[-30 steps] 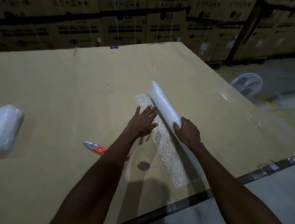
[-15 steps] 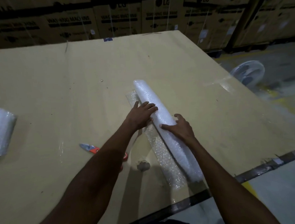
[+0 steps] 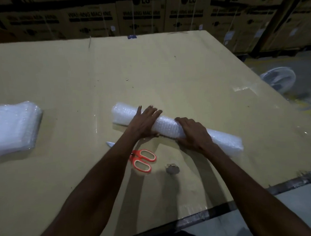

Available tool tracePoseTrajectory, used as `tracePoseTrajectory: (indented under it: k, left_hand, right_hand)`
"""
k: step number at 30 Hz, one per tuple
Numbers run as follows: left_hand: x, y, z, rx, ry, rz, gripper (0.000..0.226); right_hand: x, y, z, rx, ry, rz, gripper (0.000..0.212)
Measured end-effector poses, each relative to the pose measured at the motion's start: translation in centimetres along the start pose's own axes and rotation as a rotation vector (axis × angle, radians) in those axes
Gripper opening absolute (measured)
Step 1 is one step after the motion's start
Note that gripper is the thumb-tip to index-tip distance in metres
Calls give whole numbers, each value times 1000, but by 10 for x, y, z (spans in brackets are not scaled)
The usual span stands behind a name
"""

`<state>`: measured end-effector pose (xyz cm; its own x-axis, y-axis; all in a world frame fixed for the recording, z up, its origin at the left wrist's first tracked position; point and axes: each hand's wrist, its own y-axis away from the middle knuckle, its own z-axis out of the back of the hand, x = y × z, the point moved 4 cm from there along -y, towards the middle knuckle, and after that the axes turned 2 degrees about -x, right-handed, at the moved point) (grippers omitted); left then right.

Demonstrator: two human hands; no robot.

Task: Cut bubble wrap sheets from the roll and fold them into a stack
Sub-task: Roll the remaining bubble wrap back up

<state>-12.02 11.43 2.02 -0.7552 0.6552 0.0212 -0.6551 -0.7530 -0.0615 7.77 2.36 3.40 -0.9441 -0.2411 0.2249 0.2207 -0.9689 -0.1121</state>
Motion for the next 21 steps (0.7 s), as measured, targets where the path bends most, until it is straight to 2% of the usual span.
tracePoseTrajectory:
  k: [3,7,12,16,21]
  left_hand:
    - [11,14,3,-24,22,-41,84]
    - [25,30,8,-76,-2,-64,72]
    - [63,60,6,-136,6,10,74]
    - [110,78,4,-167,34,137,69]
    - [165,77,7,-101,70,309,69]
  right_hand:
    - [3,-6,6,35,-126,-132,87]
    - [12,-13,4,134,61,-198,80]
    - [44,-44,-14,26,144,31,64]
    - [79,-90,-23,-2,153,165,63]
    - [106,-164,-30,-13,158,275,66]
